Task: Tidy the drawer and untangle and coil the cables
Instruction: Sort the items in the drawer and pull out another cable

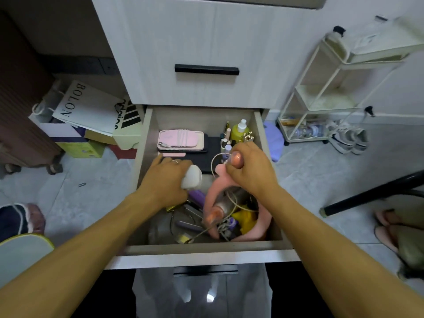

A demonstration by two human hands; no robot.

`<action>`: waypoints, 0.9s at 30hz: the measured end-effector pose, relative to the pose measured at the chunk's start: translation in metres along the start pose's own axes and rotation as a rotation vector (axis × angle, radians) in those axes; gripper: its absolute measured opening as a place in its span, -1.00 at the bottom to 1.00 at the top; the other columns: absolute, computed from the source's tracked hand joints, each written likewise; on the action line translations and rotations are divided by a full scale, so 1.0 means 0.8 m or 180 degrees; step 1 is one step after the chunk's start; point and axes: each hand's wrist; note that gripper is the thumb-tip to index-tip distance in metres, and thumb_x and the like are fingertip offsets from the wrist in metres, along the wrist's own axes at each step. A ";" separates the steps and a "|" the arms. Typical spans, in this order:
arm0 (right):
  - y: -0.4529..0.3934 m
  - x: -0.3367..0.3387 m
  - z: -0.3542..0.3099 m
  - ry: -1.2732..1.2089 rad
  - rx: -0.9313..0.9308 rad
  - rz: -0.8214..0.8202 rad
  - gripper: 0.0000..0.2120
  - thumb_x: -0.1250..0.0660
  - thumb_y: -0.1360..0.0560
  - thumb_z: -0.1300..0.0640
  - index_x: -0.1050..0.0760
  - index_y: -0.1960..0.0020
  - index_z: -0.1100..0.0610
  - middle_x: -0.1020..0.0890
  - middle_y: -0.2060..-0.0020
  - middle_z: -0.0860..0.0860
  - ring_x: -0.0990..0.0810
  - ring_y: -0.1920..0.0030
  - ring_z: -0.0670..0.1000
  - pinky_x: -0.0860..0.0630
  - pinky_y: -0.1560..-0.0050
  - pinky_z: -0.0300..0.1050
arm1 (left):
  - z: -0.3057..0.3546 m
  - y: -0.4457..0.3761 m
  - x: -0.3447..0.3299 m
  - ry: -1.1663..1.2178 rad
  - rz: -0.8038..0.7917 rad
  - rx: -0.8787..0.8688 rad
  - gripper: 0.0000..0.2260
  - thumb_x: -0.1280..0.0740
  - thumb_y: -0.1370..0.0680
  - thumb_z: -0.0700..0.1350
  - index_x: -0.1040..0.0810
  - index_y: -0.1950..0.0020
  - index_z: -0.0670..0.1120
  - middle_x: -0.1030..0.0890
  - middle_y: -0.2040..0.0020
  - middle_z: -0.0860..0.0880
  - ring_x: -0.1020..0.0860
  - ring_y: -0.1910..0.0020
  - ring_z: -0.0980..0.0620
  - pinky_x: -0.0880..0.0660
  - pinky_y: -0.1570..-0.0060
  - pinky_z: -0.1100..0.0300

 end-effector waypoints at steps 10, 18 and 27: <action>-0.024 0.050 -0.010 0.1349 -0.0413 -0.0781 -0.94 -0.26 -0.49 0.24 -0.42 0.05 0.17 -0.58 -0.01 0.16 -0.55 0.00 0.21 -0.36 0.19 -0.07 | 0.022 -0.016 0.015 0.0534 -0.0063 0.0192 -0.45 -0.50 -0.32 0.00 -0.46 -0.28 0.02 -0.62 -0.10 -0.06 -0.57 -0.07 -0.10 -0.57 -0.02 0.03; -0.023 0.036 -0.040 0.1858 0.0489 -0.0840 -0.78 -0.26 -0.52 0.17 -0.49 -0.15 0.17 -0.56 -0.09 0.13 -0.52 -0.10 0.17 -0.37 0.01 -0.06 | 0.022 -0.016 0.020 0.0840 -0.0045 0.0390 -0.42 -0.53 -0.32 -0.04 -0.45 -0.30 0.08 -0.56 -0.17 -0.03 -0.53 -0.14 -0.09 -0.55 -0.06 0.03; -0.017 -0.028 -0.052 -0.2031 -0.1047 -0.1618 -0.64 -0.39 -0.51 -0.04 -0.48 -0.22 0.12 -0.64 0.01 0.08 -0.69 0.14 0.02 -0.65 0.24 -0.10 | 0.000 0.008 0.026 0.1141 0.0159 0.0288 -0.33 -0.54 -0.38 -0.02 -0.35 -0.43 0.08 -0.40 -0.32 -0.05 -0.38 -0.30 -0.07 -0.46 -0.22 -0.01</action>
Point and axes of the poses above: each hand's wrist, its own y-axis away from the middle knuckle, its own x-axis out of the back of the hand, z = x × y
